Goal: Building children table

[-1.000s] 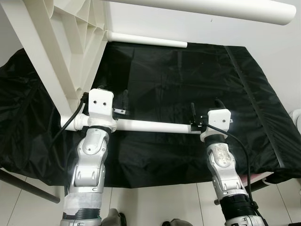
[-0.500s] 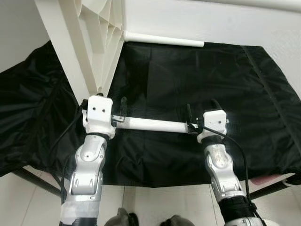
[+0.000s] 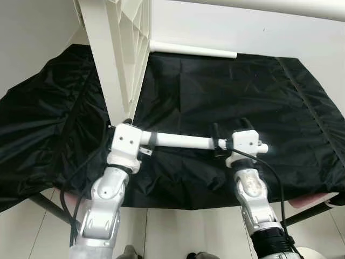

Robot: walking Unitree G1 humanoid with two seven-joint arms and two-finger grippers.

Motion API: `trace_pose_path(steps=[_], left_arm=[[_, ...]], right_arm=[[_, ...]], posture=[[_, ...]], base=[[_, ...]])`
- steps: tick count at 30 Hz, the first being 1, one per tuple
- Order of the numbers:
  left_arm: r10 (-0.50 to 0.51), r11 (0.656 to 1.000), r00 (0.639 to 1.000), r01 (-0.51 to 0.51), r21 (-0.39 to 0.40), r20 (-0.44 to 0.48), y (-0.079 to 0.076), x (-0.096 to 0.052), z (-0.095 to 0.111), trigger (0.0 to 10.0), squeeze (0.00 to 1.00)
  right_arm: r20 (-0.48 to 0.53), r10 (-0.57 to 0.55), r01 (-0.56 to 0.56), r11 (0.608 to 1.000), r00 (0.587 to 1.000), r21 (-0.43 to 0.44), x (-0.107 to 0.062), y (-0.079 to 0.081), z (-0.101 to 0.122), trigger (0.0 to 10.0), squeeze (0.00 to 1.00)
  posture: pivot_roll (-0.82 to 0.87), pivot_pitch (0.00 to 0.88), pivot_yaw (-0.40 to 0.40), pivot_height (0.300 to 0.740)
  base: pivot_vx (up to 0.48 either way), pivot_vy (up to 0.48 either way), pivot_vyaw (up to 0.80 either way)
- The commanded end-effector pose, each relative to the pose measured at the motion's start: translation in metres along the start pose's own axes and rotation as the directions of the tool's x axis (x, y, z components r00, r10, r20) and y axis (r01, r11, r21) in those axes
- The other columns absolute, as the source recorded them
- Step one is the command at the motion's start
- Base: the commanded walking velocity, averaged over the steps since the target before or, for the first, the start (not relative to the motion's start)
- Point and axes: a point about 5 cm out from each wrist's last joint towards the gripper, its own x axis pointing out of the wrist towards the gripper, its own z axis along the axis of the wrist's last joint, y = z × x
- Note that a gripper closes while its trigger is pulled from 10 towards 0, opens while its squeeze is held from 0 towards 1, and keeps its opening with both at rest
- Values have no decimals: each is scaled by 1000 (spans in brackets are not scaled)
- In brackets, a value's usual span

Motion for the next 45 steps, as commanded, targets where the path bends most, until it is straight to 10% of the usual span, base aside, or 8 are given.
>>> trace_pose_path(steps=[1,5,6,13,14,15,16,45], left_arm=[[-45,999,999,45,6,-18,-5,-3,-2,10000,0],[-99,995,994,98,-10,-46,-8,-8,-8,10000,298],[-118,993,992,117,-23,-49,-9,-9,-9,10000,1000],[-126,992,985,125,-17,-114,-12,-17,-15,10000,1000],[-163,984,974,149,-97,-160,-17,-22,-18,10000,0],[-163,984,974,149,-97,-160,-17,-22,-18,10000,0],[-180,976,969,153,-157,-171,-21,-25,-17,10000,0],[-107,630,926,-219,-745,-363,-13,15,-9,10000,0]], right_arm=[[-18,0,0,1000,1000,12,-2,0,-3,10000,0],[-23,12,-11,999,1000,44,-3,1,-4,10000,0],[-20,16,-15,998,1000,56,-3,1,-4,10000,698],[7,-9,8,999,1000,39,-4,-5,0,10000,1000],[14,-27,26,999,1000,22,-3,-10,2,10000,925],[14,-27,26,999,1000,22,-3,-10,2,10000,925],[19,-56,56,998,998,1,-3,-16,3,10000,0],[116,-160,171,980,980,-97,1,-29,24,10000,0]], posture=[[-26,81,-8,740],[-22,80,-14,740],[-23,79,-15,740],[-22,76,-17,740],[-22,79,-17,740],[-22,79,-17,740],[-20,85,-17,740],[-51,128,10,740]], base=[[0,0,0],[0,0,0],[0,0,0],[0,0,0],[0,0,0],[0,0,0],[0,0,0],[0,0,0]])
